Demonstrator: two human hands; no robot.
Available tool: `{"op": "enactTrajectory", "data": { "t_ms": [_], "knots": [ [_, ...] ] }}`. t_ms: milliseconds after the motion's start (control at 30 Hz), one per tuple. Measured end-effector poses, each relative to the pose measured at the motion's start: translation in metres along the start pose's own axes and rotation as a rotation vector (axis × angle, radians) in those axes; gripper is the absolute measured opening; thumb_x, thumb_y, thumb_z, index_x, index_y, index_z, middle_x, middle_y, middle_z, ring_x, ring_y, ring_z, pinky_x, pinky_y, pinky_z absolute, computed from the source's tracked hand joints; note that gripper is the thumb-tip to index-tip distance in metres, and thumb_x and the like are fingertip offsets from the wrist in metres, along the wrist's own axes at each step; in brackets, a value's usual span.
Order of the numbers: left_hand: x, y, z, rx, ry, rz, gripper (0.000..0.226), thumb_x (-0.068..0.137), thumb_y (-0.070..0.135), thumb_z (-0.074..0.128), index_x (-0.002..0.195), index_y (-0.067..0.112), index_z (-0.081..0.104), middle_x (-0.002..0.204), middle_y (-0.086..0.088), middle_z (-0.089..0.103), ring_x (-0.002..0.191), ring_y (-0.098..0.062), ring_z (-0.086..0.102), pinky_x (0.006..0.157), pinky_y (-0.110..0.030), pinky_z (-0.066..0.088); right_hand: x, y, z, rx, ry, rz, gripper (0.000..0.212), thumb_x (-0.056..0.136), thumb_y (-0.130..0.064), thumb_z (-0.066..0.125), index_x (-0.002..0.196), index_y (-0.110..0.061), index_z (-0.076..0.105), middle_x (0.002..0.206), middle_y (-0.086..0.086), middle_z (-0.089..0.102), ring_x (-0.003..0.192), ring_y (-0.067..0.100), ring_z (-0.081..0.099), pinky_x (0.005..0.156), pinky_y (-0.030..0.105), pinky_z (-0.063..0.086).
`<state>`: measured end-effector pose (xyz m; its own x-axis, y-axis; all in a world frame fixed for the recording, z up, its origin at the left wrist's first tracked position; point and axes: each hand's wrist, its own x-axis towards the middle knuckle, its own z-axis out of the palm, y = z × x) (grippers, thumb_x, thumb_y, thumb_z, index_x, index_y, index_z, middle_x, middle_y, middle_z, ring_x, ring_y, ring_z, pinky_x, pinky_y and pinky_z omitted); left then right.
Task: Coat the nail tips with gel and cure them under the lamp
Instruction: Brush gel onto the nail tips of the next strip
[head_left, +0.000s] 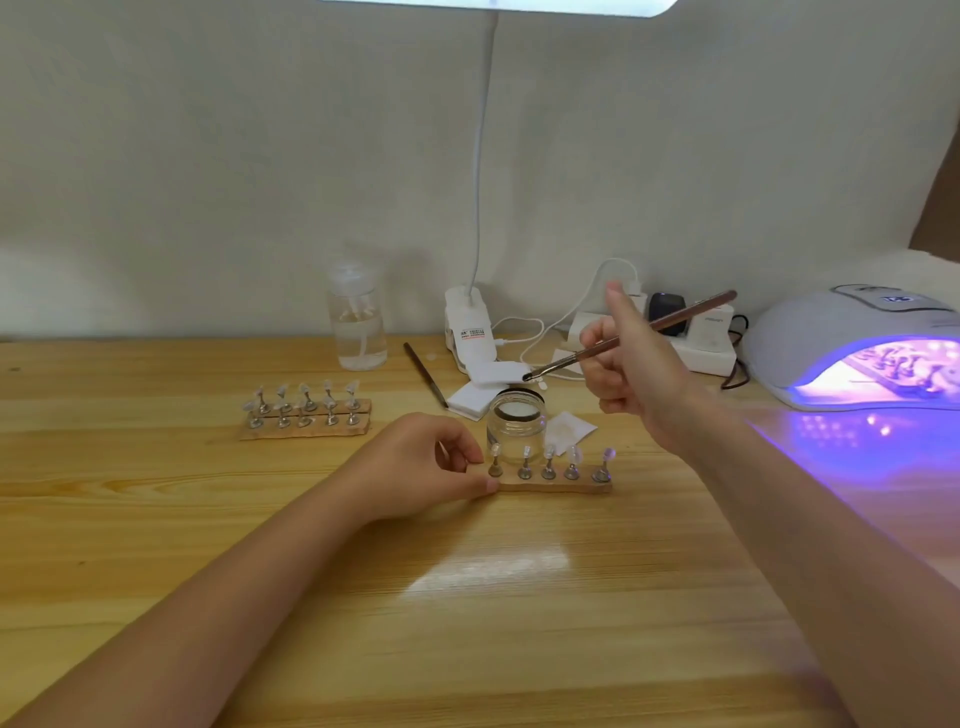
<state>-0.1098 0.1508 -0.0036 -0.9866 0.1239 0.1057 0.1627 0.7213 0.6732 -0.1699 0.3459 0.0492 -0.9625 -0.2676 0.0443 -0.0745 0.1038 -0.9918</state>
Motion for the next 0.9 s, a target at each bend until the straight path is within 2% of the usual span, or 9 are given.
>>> {"op": "enactTrajectory", "data": {
  "t_ms": [167,267,333,433,533,633,700,833,900],
  "knots": [
    [0.000,-0.001,0.006,0.019,0.068,0.020,0.015,0.069,0.040,0.074,0.070,0.032,0.061,0.065,0.015,0.056,0.055,0.009,0.047,0.053,-0.011,0.035,0.004,0.005,0.008,-0.186,0.100,-0.194,0.040,0.089,-0.046,0.053,0.062,-0.017,0.046,0.039,-0.012,0.043,0.035,-0.001,0.037,0.041,0.012,0.032],
    [0.001,-0.001,0.007,0.012,0.071,0.014,0.015,0.069,0.040,0.073,0.071,0.032,0.061,0.067,0.014,0.056,0.054,0.008,0.046,0.056,-0.016,0.035,0.009,0.005,0.009,-0.294,0.090,-0.261,0.038,0.086,-0.042,0.060,0.061,-0.017,0.047,0.037,-0.008,0.050,0.034,-0.003,0.041,0.039,0.007,0.032],
    [0.000,-0.001,0.007,0.013,0.071,0.013,0.015,0.069,0.040,0.073,0.070,0.032,0.060,0.067,0.014,0.056,0.054,0.008,0.046,0.057,-0.017,0.035,0.013,0.002,0.010,-0.378,0.041,-0.232,0.035,0.083,-0.040,0.063,0.062,-0.017,0.048,0.040,-0.006,0.055,0.037,-0.005,0.045,0.047,0.013,0.036],
    [0.000,-0.002,0.008,0.000,0.081,0.017,0.015,0.068,0.040,0.073,0.068,0.033,0.059,0.067,0.014,0.055,0.053,0.007,0.046,0.058,-0.017,0.036,0.020,0.000,0.014,-0.499,0.024,-0.251,0.039,0.080,-0.039,0.067,0.054,-0.018,0.048,0.040,-0.006,0.057,0.045,-0.010,0.050,0.060,0.021,0.036],
    [-0.001,-0.002,0.009,-0.024,0.089,0.018,0.017,0.065,0.043,0.073,0.071,0.035,0.059,0.069,0.013,0.054,0.055,0.007,0.046,0.060,-0.019,0.038,0.026,-0.001,0.019,-0.634,0.051,-0.284,0.039,0.077,-0.042,0.070,0.053,-0.019,0.049,0.036,-0.008,0.052,0.048,-0.003,0.054,0.061,0.025,0.043],
    [-0.002,0.000,0.010,-0.077,0.140,0.030,0.018,0.062,0.044,0.074,0.070,0.038,0.060,0.068,0.012,0.051,0.056,0.007,0.045,0.059,-0.017,0.037,0.029,0.001,0.025,-0.720,0.058,-0.300,0.039,0.073,-0.043,0.072,0.053,-0.018,0.051,0.052,-0.003,0.057,0.060,0.012,0.058,0.065,0.034,0.049],
    [-0.002,0.002,0.012,-0.118,0.190,0.032,0.015,0.064,0.038,0.076,0.066,0.040,0.062,0.065,0.011,0.048,0.056,0.006,0.043,0.055,-0.013,0.034,0.029,0.003,0.030,-0.758,0.052,-0.313,0.038,0.072,-0.043,0.073,0.055,-0.018,0.050,0.058,-0.003,0.057,0.062,0.012,0.056,0.064,0.034,0.048],
    [-0.002,0.005,0.014,-0.166,0.203,0.030,0.013,0.069,0.028,0.077,0.065,0.035,0.067,0.061,0.006,0.046,0.053,0.003,0.041,0.052,-0.011,0.032,0.028,0.004,0.030,-0.777,0.056,-0.330,0.038,0.075,-0.045,0.071,0.056,-0.018,0.052,0.053,-0.005,0.055,0.061,0.012,0.058,0.067,0.035,0.050],
    [-0.002,0.006,0.015,-0.183,0.202,0.023,0.011,0.070,0.024,0.077,0.067,0.032,0.069,0.059,0.006,0.045,0.051,0.002,0.040,0.051,-0.011,0.031,0.028,0.001,0.026,-0.729,0.112,-0.332,0.041,0.075,-0.047,0.069,0.055,-0.016,0.054,0.046,-0.005,0.055,0.059,0.010,0.060,0.066,0.034,0.051]
  ]
}}
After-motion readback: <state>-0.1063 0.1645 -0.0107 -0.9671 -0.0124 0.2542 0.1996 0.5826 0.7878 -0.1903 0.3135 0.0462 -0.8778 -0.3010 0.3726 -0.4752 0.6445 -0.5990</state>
